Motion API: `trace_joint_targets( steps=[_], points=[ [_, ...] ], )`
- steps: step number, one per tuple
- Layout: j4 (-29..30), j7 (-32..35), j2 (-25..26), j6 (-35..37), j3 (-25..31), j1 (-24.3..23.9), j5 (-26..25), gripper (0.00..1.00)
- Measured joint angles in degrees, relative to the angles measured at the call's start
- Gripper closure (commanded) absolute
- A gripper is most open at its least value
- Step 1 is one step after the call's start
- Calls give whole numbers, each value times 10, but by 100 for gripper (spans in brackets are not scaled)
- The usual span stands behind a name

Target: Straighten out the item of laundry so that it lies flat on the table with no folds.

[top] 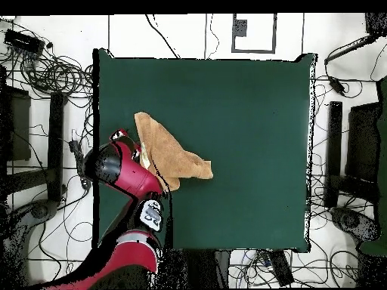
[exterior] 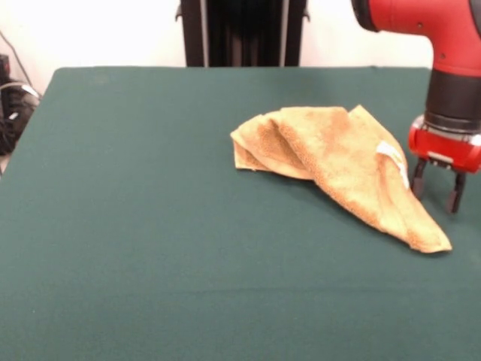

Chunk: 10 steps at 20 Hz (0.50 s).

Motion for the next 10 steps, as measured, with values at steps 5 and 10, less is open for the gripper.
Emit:
trace_joint_targets(
  steps=[5,10],
  points=[
    [-10,0,6,18,-18,12,0,0],
    [-32,0,20,70,-65,43,0,0]
  ],
)
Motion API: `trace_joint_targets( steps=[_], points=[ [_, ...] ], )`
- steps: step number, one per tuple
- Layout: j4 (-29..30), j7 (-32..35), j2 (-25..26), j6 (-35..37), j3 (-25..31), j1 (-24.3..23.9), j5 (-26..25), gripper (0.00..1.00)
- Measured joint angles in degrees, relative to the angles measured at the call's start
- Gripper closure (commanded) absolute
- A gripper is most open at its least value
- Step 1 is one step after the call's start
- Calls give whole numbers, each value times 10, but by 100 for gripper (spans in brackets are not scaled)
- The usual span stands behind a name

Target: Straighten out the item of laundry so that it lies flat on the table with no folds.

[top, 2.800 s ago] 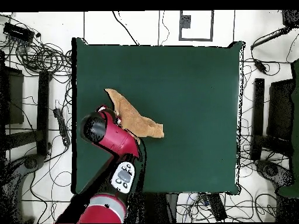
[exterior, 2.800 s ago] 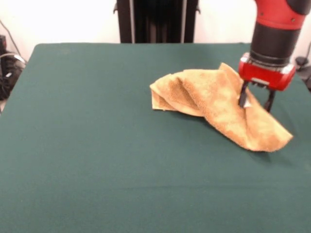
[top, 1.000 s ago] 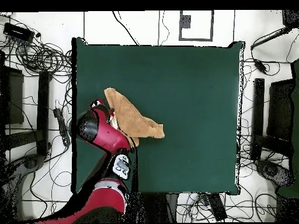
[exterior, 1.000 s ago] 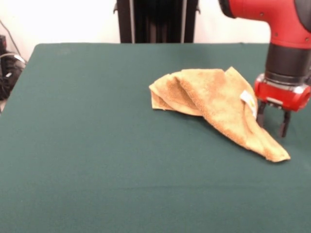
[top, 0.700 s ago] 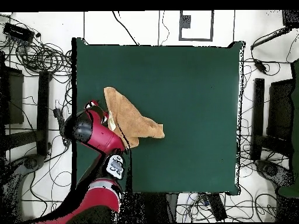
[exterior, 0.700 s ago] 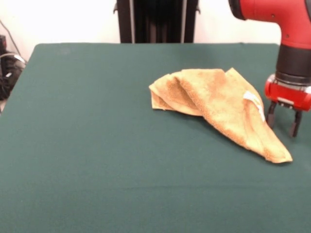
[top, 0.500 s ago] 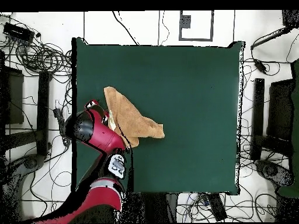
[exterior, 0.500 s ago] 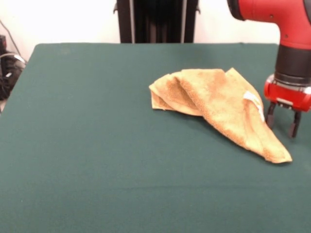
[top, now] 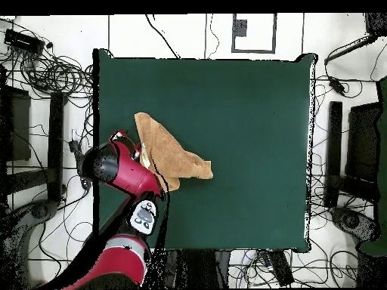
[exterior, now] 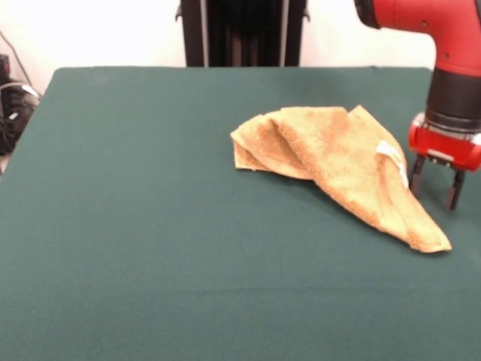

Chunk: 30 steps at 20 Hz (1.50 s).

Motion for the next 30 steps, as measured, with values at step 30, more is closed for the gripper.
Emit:
trace_joint_targets(
  steps=[30],
  points=[
    [1,176,-119,278,-105,43,-60,0]
  ],
)
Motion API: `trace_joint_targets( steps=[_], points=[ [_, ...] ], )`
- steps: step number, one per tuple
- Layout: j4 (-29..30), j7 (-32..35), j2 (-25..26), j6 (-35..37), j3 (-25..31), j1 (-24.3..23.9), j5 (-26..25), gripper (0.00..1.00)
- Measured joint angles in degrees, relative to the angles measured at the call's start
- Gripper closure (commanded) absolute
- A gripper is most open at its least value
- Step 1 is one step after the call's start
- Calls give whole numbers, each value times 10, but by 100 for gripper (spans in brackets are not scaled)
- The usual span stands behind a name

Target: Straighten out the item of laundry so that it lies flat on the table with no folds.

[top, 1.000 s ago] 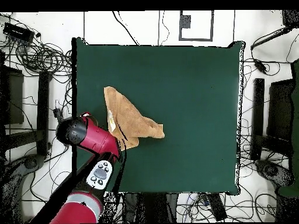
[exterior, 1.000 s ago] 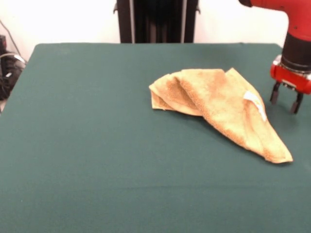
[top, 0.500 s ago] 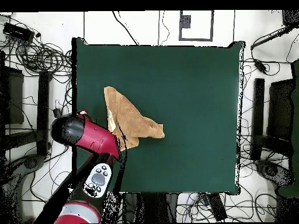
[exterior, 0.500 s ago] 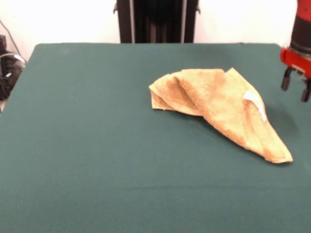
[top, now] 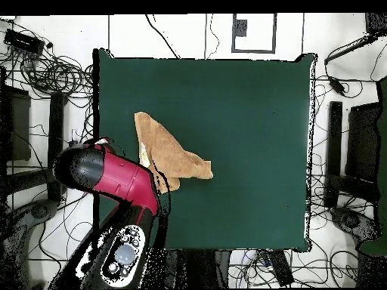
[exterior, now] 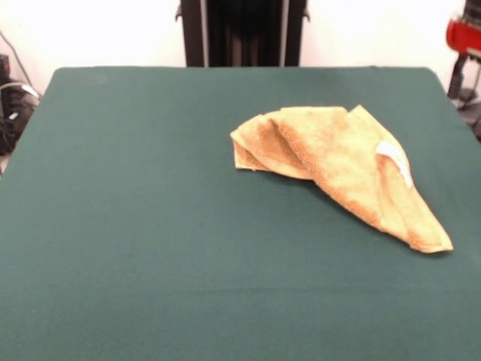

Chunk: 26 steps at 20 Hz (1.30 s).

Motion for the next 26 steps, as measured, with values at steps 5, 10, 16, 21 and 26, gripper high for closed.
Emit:
trace_joint_targets(
  steps=[5,10,16,21,26],
  points=[
    [-3,0,-12,3,-12,-8,-36,0],
    [-4,0,-5,-1,-12,-17,-56,0],
    [-4,0,9,-17,-11,-32,-81,0],
    [-4,0,11,-19,-9,-55,-114,0],
    [-4,0,5,-19,-9,-86,-154,0]
  ],
)
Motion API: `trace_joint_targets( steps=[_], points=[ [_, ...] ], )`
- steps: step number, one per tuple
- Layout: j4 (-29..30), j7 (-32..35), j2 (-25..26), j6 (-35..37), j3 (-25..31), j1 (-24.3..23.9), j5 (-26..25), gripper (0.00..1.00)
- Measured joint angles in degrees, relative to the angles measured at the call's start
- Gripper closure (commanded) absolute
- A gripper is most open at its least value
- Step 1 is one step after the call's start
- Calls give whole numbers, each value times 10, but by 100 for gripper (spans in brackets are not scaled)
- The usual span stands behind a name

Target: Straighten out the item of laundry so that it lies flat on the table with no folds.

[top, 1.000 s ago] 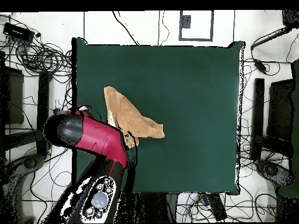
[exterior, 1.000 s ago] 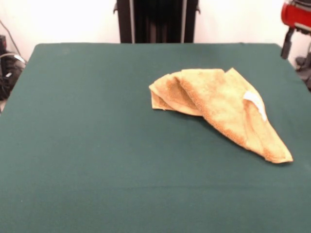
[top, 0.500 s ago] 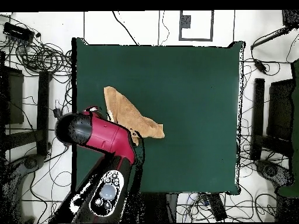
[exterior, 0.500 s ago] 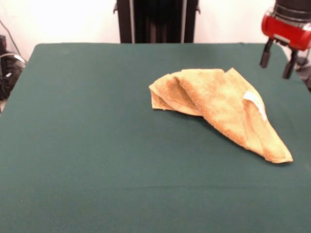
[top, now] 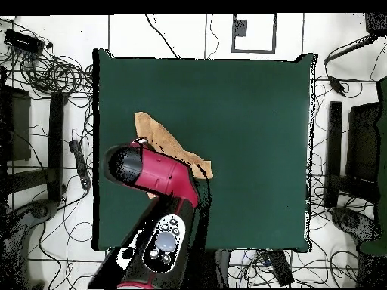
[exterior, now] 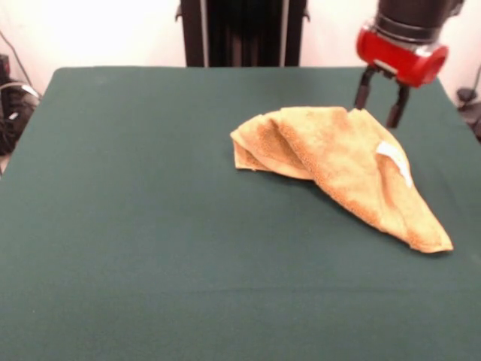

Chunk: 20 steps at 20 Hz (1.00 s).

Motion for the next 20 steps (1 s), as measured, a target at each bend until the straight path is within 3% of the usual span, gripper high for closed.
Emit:
trace_joint_targets(
  steps=[6,14,17,20],
  points=[
    [8,0,-9,-1,18,-30,5,0],
    [103,2,-28,-47,118,-50,153,0],
    [121,2,-29,-62,141,-52,156,0],
    [137,2,-27,-85,168,-58,123,0]
  ],
)
